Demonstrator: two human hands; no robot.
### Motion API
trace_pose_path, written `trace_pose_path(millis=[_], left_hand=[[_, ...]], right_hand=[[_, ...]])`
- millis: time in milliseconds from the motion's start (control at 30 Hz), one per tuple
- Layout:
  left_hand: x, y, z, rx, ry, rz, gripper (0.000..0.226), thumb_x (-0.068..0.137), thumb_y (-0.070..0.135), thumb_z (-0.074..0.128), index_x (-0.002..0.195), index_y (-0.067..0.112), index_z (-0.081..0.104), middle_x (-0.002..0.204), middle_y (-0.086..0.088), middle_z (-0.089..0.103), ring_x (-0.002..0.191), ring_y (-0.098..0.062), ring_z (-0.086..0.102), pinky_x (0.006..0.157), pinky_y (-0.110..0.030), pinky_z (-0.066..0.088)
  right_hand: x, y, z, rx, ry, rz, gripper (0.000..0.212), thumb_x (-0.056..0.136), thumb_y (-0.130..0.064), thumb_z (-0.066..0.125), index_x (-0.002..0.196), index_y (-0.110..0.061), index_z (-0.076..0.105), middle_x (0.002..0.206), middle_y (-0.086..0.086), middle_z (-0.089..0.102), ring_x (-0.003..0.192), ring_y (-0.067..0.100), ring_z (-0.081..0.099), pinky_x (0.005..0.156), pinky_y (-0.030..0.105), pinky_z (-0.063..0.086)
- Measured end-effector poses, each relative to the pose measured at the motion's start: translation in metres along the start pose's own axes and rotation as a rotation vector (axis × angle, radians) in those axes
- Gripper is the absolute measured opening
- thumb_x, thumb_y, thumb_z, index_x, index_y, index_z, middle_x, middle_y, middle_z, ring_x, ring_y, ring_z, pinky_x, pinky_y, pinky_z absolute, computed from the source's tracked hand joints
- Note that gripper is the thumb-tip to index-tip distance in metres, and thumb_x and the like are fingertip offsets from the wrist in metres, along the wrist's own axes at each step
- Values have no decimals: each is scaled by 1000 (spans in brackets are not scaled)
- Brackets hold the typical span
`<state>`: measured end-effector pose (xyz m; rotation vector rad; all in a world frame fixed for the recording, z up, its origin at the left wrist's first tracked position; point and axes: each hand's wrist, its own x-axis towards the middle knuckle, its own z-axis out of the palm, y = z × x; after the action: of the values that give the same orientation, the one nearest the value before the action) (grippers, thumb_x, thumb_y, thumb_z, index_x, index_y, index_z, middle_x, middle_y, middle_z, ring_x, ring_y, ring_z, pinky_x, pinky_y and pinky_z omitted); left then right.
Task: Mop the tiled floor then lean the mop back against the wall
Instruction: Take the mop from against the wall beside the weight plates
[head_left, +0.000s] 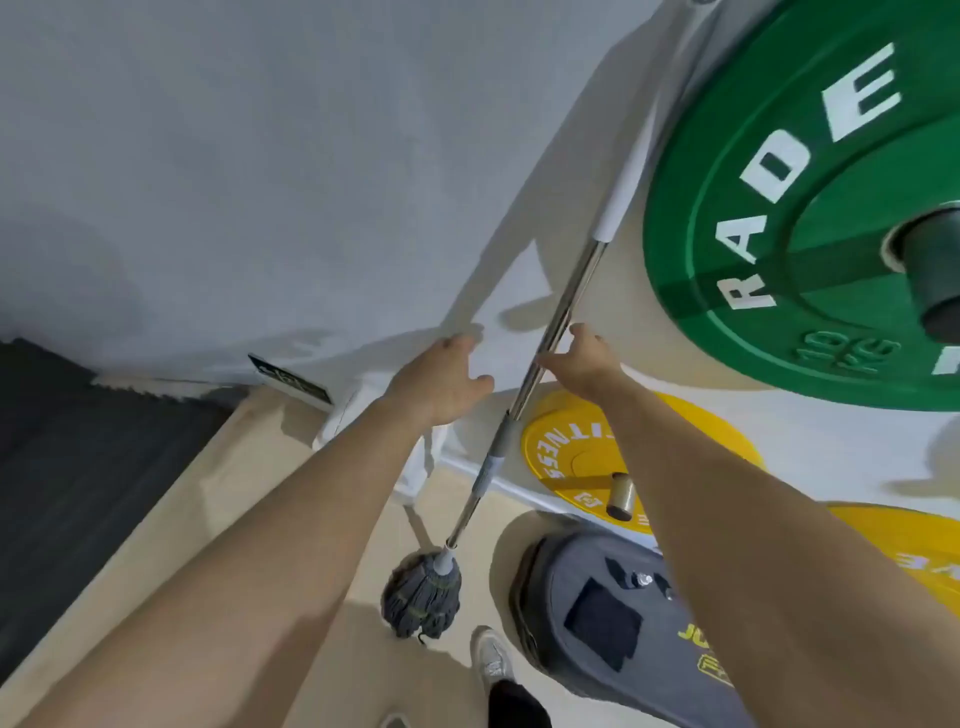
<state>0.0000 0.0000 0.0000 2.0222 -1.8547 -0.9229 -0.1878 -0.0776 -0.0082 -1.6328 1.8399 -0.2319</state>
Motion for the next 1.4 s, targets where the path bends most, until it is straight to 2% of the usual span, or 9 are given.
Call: trace_pose_path(millis=[133, 267, 400, 500, 667, 900, 1033, 1167, 1400], left_hand=[[22, -6, 12, -115, -18, -129, 65, 92, 43, 53, 150, 22, 32, 148, -2, 45, 127, -23, 51, 103, -40, 44], [41, -10, 31, -277, -10, -289, 68, 90, 44, 57, 149, 19, 34, 141, -4, 50, 124, -20, 51, 100, -33, 42], [44, -11, 60, -367, -37, -404, 65, 90, 40, 58, 148, 20, 36, 137, -5, 53, 113, -20, 53, 95, -33, 43], [31, -17, 83, -448, -52, -492, 65, 91, 38, 58, 149, 19, 34, 137, -6, 54, 119, -25, 56, 98, -35, 45], [-12, -39, 106, -592, -37, -677, 70, 87, 39, 64, 147, 18, 34, 132, -5, 56, 114, -22, 57, 97, -34, 46], [-91, -73, 89, -778, 275, -706, 79, 81, 28, 79, 147, 15, 38, 139, -1, 51, 113, -19, 56, 81, -21, 45], [-156, -100, 79, -874, 493, -724, 67, 70, 34, 82, 128, 19, 54, 116, 3, 62, 104, -20, 60, 89, -35, 49], [-246, -136, 81, -1060, 732, -797, 29, 75, 34, 78, 84, 12, 61, 71, -2, 61, 69, -21, 57, 69, -32, 43], [-421, -170, 107, -1208, 975, -931, 28, 85, 29, 73, 74, 8, 60, 71, -5, 61, 57, -13, 52, 58, -26, 41]], right_hand=[[39, 2, 20, 438, -47, 60, 25, 90, -26, 68, 107, -8, 63, 87, 6, 58, 79, 25, 55, 69, 31, 44], [57, 14, 51, 716, -183, 136, 12, 88, -24, 70, 89, -12, 69, 96, 7, 69, 83, 20, 60, 73, 29, 48], [66, 29, 77, 729, -327, 139, 20, 85, -23, 72, 96, -6, 72, 101, 8, 72, 104, 27, 65, 95, 38, 50], [66, 24, 85, 652, -388, 108, 30, 93, -33, 67, 92, -3, 69, 90, 6, 67, 85, 18, 62, 74, 26, 45], [32, -22, 95, 618, -467, -50, 47, 88, -46, 70, 71, -10, 45, 68, 10, 40, 61, 19, 43, 57, 28, 36], [-67, -135, 123, 684, -612, -334, 52, 87, -32, 71, 54, -11, 36, 44, 2, 33, 37, 15, 34, 47, 25, 30], [-160, -168, 151, 580, -809, -420, 48, 82, -46, 72, 60, -16, 41, 45, 0, 33, 38, 14, 33, 49, 28, 33], [-270, -193, 181, 407, -1091, -605, 52, 88, -40, 68, 52, -20, 35, 48, 3, 29, 41, 16, 29, 55, 31, 34], [-461, -193, 240, 138, -1384, -805, 52, 95, -21, 62, 47, -18, 40, 45, 0, 30, 40, 18, 28, 47, 27, 32]])
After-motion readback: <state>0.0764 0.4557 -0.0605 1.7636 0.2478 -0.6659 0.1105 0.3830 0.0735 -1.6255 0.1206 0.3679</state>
